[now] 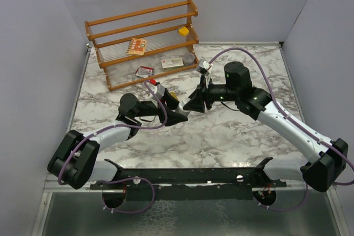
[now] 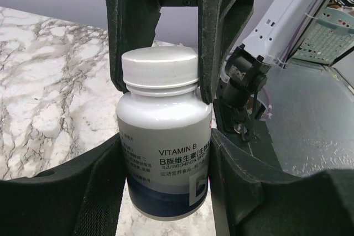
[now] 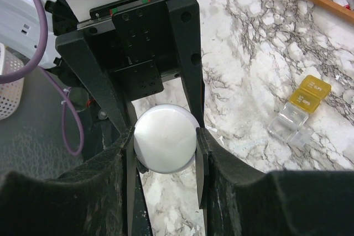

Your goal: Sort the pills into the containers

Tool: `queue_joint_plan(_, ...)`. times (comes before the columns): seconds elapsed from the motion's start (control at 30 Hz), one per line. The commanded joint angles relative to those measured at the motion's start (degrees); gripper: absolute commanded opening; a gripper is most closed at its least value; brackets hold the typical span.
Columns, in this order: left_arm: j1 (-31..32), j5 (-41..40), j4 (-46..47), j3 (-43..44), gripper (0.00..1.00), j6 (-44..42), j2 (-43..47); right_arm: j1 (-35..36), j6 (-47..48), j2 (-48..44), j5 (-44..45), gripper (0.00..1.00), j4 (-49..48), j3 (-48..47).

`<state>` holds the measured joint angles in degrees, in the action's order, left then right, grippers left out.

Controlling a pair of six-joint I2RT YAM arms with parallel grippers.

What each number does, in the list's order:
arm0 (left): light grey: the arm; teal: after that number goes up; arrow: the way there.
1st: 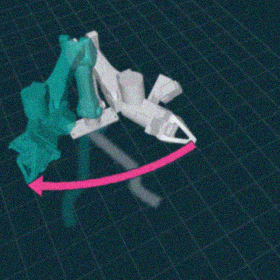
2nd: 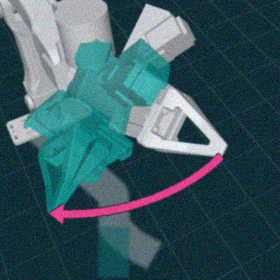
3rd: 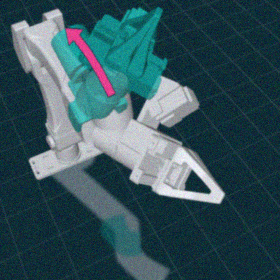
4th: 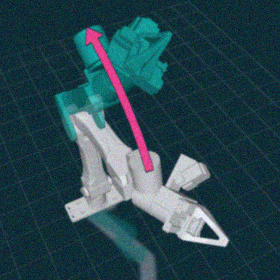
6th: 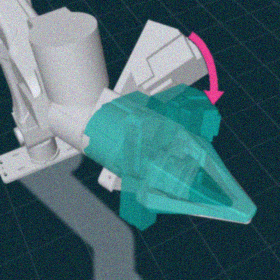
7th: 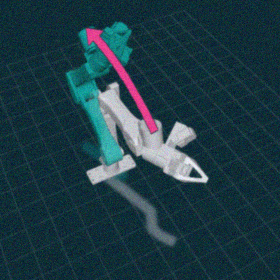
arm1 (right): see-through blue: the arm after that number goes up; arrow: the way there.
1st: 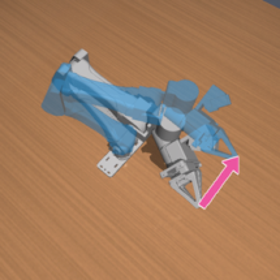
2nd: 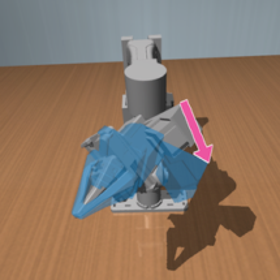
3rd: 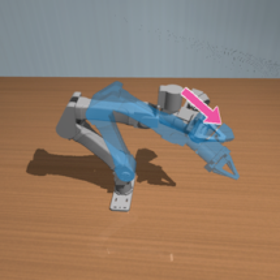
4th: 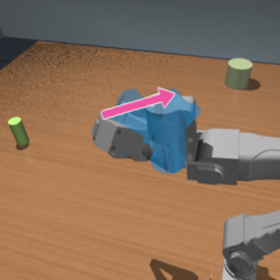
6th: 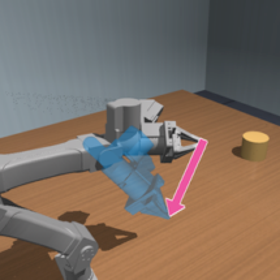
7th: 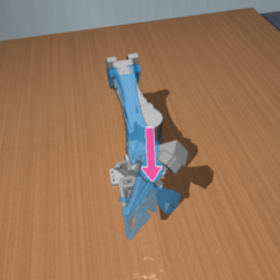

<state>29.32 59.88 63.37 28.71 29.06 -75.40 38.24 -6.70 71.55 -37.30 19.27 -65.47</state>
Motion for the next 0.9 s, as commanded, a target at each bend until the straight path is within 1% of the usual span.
queue_joint_plan(0.0,0.48,1.65,2.54,0.34,0.42,-0.38,-0.16,-0.10,-0.24,-0.94,2.12,0.01,-3.25,-1.39)
queue_joint_plan(0.07,0.49,1.56,2.54,0.36,0.34,-0.57,-0.08,-0.09,-0.28,-0.67,1.70,0.01,-3.27,-1.49)
queue_joint_plan(0.13,0.52,1.84,2.53,0.53,0.22,-0.66,-0.06,-0.09,-0.30,-0.54,1.53,0.01,-3.48,-1.39)
queue_joint_plan(0.23,0.58,0.89,2.32,0.76,0.02,-0.36,-0.02,-0.09,-0.29,-0.30,1.34,0.01,-3.49,-1.33)
queue_joint_plan(0.27,0.58,0.11,1.09,1.16,0.00,-0.39,-0.05,-0.09,-0.23,-0.28,1.08,0.01,-3.39,-1.32)
queue_joint_plan(0.3,0.56,-0.61,-0.78,1.74,0.00,-0.91,-0.21,-0.09,-0.24,-0.21,0.89,0.04,-3.36,-1.32)
queue_joint_plan(0.37,0.56,-1.14,-2.09,2.44,0.00,-1.24,-0.86,-0.10,-0.14,-0.15,0.65,0.16,-3.27,-1.41)
queue_joint_plan(0.4,0.58,-1.35,-2.19,2.56,0.00,-1.20,-1.14,-0.12,-0.13,-0.27,0.65,0.24,-3.32,-1.46)
queue_joint_plan(0.47,0.61,-1.75,-2.26,2.58,0.00,-1.19,-1.43,-0.14,-0.14,-0.35,1.11,0.35,-3.27,-1.58)
queue_joint_plan(0.67,0.56,-3.27,-3.01,2.14,0.00,-1.81,-0.63,-0.12,-0.54,-0.94,2.66,0.77,-3.92,-1.45)
queue_joint_plan(0.77,0.62,-3.72,-3.98,2.14,0.00,-2.35,0.47,-0.10,-0.80,-1.39,3.16,0.84,-4.34,-1.29)
queue_joint_plan(0.87,0.56,-4.88,-5.78,2.18,0.00,-3.54,1.63,-0.14,-1.08,-1.71,3.50,0.87,-4.59,-1.24)
